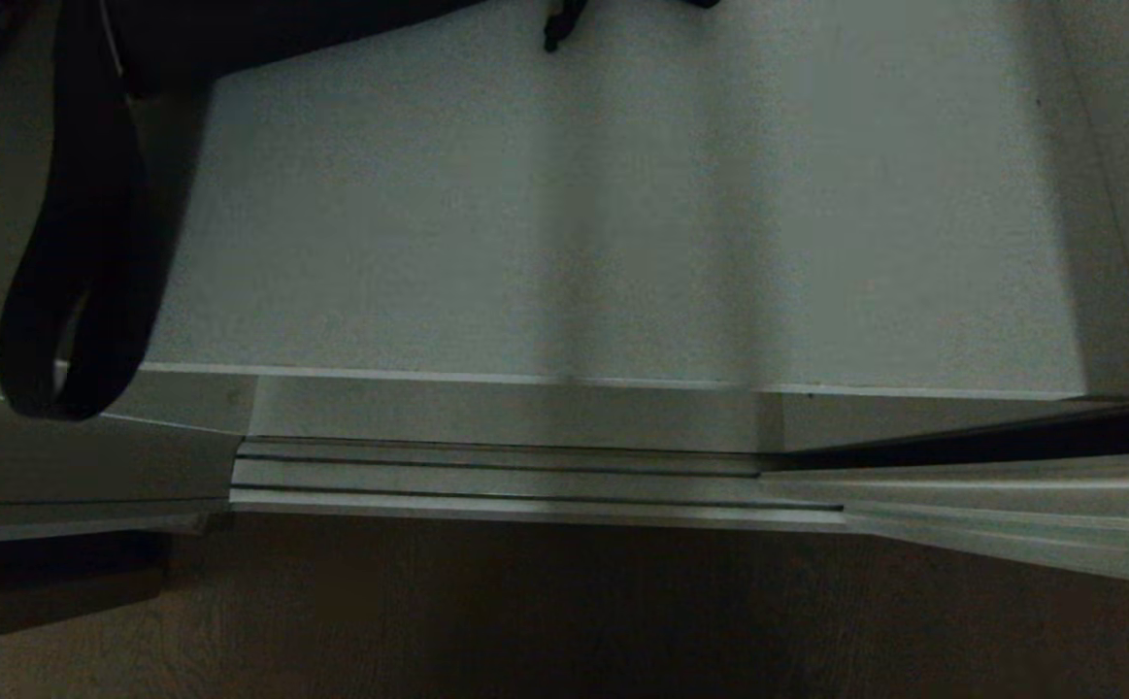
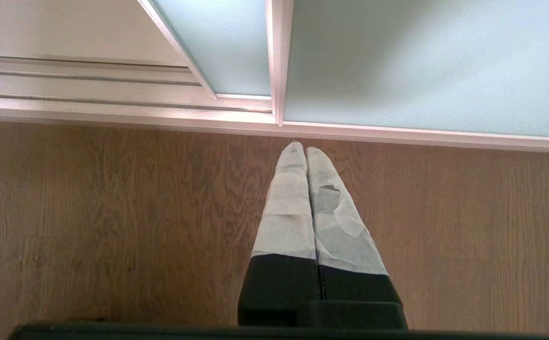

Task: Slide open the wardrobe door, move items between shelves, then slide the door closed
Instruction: Place the bag on the higher shelf

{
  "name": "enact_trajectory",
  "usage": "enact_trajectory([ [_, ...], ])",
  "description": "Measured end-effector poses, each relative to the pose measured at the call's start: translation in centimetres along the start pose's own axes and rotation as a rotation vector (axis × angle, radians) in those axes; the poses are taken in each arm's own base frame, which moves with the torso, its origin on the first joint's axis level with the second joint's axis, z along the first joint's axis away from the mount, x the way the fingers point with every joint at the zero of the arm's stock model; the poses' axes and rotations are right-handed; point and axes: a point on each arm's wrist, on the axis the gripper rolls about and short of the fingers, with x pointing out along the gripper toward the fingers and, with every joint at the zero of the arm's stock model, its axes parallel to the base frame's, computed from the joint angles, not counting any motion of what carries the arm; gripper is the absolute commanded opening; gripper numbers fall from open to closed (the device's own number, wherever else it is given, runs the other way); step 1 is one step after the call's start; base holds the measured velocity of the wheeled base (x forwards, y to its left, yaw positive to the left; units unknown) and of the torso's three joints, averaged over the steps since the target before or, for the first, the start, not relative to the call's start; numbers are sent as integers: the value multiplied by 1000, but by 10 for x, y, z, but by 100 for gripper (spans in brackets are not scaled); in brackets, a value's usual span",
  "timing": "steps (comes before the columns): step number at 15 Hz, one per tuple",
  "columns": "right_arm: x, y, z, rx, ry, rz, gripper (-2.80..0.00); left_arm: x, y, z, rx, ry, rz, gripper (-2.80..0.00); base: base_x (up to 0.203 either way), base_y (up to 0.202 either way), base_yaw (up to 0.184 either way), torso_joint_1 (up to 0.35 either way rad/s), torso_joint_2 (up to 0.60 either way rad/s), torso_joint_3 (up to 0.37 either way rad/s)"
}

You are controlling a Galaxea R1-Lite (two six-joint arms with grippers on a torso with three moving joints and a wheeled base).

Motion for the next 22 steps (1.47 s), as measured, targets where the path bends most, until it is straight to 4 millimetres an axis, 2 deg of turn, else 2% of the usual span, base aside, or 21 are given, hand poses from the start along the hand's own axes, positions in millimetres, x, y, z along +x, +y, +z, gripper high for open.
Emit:
enact_trajectory([
  [4,0,0,0,0,-1,0,-280,-3,-12,14,-16,-130,-54,-280,0,0,0,0,0,0],
  [8,0,0,0,0,0,0,-280,-7,-26,15,-162,-132,-118,-280,0,0,0,0,0,0],
  [12,0,0,0,0,0,0,-280,-2,-41,3,-299,-94,-174,-280,0,0,0,0,0,0],
  [15,0,0,0,0,0,0,-280,9,-49,-5,-337,-135,-199,-280,0,0,0,0,0,0],
  [18,0,0,0,0,-1,0,-280,22,-54,-17,-305,-197,-197,-280,0,0,0,0,0,0],
  [22,0,0,0,0,0,0,-280,44,-49,-43,-184,-174,-137,-280,0,0,0,0,0,0],
])
